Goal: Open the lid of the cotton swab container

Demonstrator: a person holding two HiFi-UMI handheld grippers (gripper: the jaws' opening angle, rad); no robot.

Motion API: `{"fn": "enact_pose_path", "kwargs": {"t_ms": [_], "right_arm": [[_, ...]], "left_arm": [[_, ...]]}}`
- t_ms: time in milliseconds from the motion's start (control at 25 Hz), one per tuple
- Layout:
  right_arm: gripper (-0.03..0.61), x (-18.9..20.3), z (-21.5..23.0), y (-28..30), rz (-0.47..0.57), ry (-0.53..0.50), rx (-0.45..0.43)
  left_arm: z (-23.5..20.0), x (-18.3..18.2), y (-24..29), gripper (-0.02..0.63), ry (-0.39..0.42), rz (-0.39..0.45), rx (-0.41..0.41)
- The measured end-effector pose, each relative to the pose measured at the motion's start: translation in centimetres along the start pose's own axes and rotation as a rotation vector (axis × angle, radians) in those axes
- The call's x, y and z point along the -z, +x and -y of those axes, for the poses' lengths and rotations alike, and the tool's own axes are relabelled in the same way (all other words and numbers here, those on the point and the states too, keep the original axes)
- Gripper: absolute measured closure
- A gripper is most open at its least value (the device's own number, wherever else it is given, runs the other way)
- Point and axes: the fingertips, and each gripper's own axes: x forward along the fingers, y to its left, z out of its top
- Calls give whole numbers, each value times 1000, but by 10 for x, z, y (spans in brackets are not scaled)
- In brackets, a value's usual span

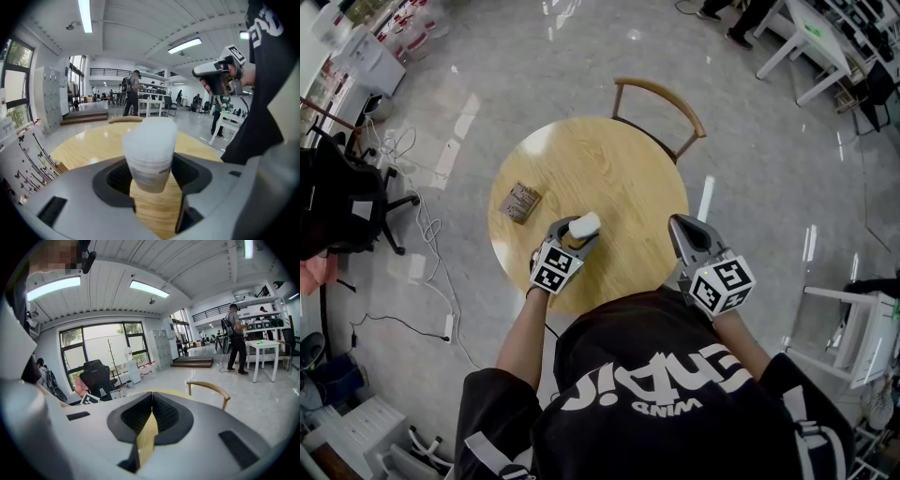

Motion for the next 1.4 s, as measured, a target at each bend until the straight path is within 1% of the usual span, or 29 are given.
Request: {"fn": "enact_pose_path", "kwargs": {"t_ms": [120, 240, 440, 720, 1000, 1320, 1360, 1400], "right_arm": [[577, 0, -3, 2, 3, 1, -11], [577, 0, -5, -1, 6, 0, -20], [577, -2, -6, 0, 10, -2, -24], [577, -2, -7, -2, 23, 0, -30], [575, -7, -7, -4, 29, 8, -52], [574, -12, 4, -10, 40, 32, -54], [561, -13, 5, -11, 40, 37, -59], [529, -12, 5, -12, 38, 41, -66]], "left_arm": [[3, -19, -12, 357, 4, 21, 2], [11, -35, -23, 357, 26, 26, 9], [19, -62, -41, 357, 40, 41, 50], [24, -97, -65, 357, 33, 82, 71], [20, -112, -76, 357, 31, 101, 70], [31, -116, -80, 357, 41, 92, 110], [31, -117, -80, 357, 43, 91, 111], [32, -117, -80, 357, 46, 89, 113]]}}
